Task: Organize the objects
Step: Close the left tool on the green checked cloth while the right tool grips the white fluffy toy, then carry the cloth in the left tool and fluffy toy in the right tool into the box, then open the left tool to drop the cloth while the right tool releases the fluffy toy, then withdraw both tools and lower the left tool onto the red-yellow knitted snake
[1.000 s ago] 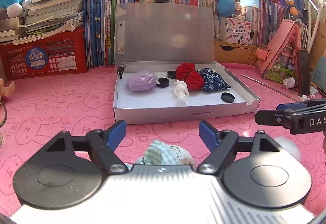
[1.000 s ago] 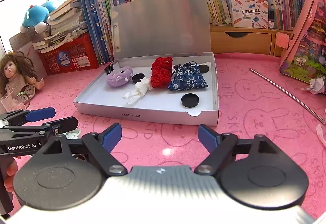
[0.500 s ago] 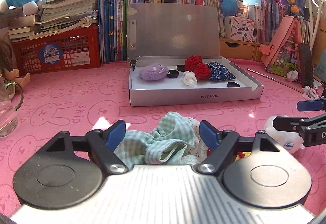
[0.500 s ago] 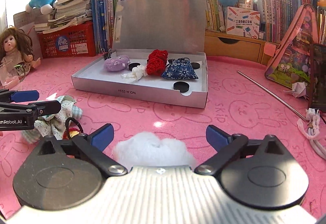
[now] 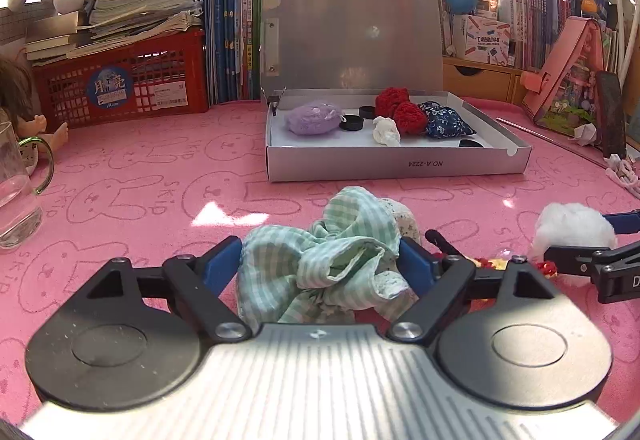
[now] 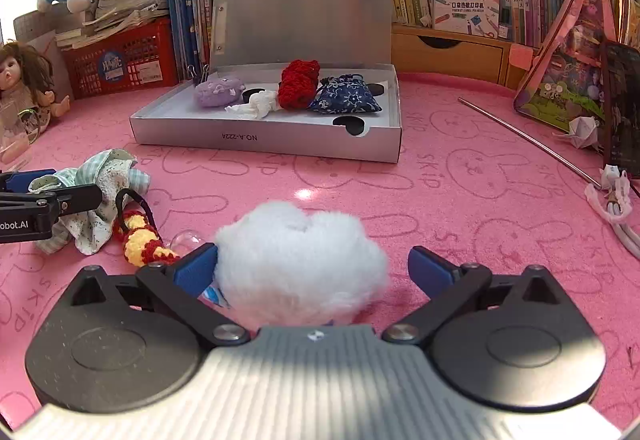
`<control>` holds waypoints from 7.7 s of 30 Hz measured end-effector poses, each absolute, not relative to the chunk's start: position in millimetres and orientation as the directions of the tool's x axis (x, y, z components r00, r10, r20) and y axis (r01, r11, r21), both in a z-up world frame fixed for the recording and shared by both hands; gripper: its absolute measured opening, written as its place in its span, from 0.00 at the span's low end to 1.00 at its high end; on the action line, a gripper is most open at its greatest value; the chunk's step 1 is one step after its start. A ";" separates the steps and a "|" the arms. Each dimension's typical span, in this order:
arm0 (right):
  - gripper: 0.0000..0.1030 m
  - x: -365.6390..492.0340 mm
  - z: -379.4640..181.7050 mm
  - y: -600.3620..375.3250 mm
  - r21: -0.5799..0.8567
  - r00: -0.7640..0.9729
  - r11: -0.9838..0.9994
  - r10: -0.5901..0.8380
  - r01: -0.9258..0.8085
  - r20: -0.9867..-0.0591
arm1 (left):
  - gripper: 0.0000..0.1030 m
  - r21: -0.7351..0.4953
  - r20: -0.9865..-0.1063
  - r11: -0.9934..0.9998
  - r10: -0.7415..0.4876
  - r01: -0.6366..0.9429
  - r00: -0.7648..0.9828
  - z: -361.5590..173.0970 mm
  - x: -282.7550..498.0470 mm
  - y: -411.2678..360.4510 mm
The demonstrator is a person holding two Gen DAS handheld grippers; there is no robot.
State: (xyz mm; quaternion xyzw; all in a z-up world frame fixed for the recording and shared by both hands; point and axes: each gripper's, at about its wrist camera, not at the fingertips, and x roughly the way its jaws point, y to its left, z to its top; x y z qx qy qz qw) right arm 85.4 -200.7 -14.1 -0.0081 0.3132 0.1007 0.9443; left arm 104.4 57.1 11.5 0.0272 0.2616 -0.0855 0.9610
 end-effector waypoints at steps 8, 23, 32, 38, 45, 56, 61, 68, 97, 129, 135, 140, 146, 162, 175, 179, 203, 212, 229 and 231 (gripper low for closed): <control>1.00 86.2 -18.6 -195.6 0.028 0.773 0.981 0.169 -0.192 -0.611 | 0.84 0.008 -0.550 0.984 -0.147 0.181 0.822 6.9 112.5 54.5; 1.00 87.9 -21.1 -191.7 0.014 0.766 0.982 0.155 -0.188 -0.623 | 0.84 -0.010 -0.597 0.987 -0.134 0.159 0.791 1.3 121.1 57.7; 0.98 86.7 -20.9 -193.1 0.026 0.770 0.981 0.167 -0.192 -0.615 | 0.70 -0.005 -0.583 0.983 -0.150 0.181 0.799 2.3 111.5 50.7; 0.85 79.3 -18.3 -195.4 0.035 0.777 0.975 0.197 -0.220 -0.597 | 0.54 -0.014 -0.566 0.977 -0.182 0.211 0.804 4.7 103.9 45.4; 0.79 76.0 -10.2 -200.0 0.073 0.775 0.968 0.235 -0.239 -0.586 | 0.45 -0.035 -0.538 0.976 -0.200 0.215 0.819 19.5 106.5 44.9; 0.80 94.4 16.5 -210.1 0.122 0.808 0.976 0.216 -0.178 -0.548 | 0.43 -0.045 -0.494 0.971 -0.225 0.234 0.840 44.5 115.5 34.3; 0.80 101.2 23.6 -211.6 0.135 0.815 0.976 0.217 -0.171 -0.538 | 0.43 -0.042 -0.486 0.975 -0.209 0.216 0.849 51.8 124.0 29.9; 0.80 115.2 32.1 -209.9 0.153 0.819 0.974 0.224 -0.168 -0.529 | 0.43 -0.070 -0.497 0.980 -0.194 0.184 0.846 59.0 147.1 26.5; 0.80 224.2 32.4 -204.2 0.223 0.798 0.969 0.220 -0.111 -0.562 | 0.43 -0.077 -0.450 0.981 -0.191 0.176 0.872 71.3 248.2 3.4; 0.80 280.9 1.6 -182.7 0.164 0.764 0.977 0.208 -0.134 -0.611 | 0.43 -0.045 -0.504 0.983 -0.178 0.180 0.845 23.1 319.7 -5.4; 0.80 288.0 -3.9 -183.6 0.157 0.758 0.978 0.203 -0.134 -0.620 | 0.43 -0.048 -0.516 0.985 -0.165 0.164 0.840 15.2 328.0 -4.6; 0.81 295.7 -5.8 -184.1 0.145 0.758 0.981 0.194 -0.132 -0.623 | 0.43 -0.043 -0.516 0.987 -0.153 0.153 0.843 12.7 334.6 -4.9; 0.81 308.7 -7.1 -182.0 0.135 0.756 0.983 0.182 -0.125 -0.628 | 0.43 -0.008 -0.519 0.991 -0.119 0.135 0.846 12.9 350.3 -6.0; 0.93 310.4 -8.9 -184.7 0.137 0.762 0.982 0.185 -0.127 -0.621 | 0.69 -0.010 -0.527 0.992 -0.109 0.123 0.843 16.0 347.1 -3.0; 0.98 286.5 8.1 -185.5 0.112 0.782 0.982 0.188 -0.150 -0.594 | 0.82 -0.029 -0.517 0.989 -0.137 0.143 0.845 30.7 322.1 -0.5; 0.98 277.8 12.4 -188.6 0.115 0.787 0.982 0.191 -0.152 -0.586 | 0.82 -0.032 -0.510 0.989 -0.143 0.148 0.848 35.5 311.7 1.5; 0.99 207.2 35.5 -200.2 0.153 0.807 0.968 0.251 -0.200 -0.535 | 0.88 -0.031 -0.471 0.970 -0.228 0.243 0.852 58.5 223.1 1.5; 0.99 172.5 41.5 -203.0 0.164 0.809 0.959 0.283 -0.231 -0.515 | 0.88 -0.038 -0.458 0.962 -0.257 0.271 0.851 59.0 184.3 9.3; 0.99 105.5 17.0 -195.7 0.061 0.773 0.944 0.302 -0.325 -0.558 | 0.88 -0.108 -0.511 0.941 -0.330 0.322 0.794 30.0 112.5 28.2; 0.99 101.8 11.0 -193.2 0.028 0.767 0.941 0.291 -0.337 -0.572 | 0.88 -0.107 -0.521 0.935 -0.342 0.338 0.782 26.7 104.8 27.5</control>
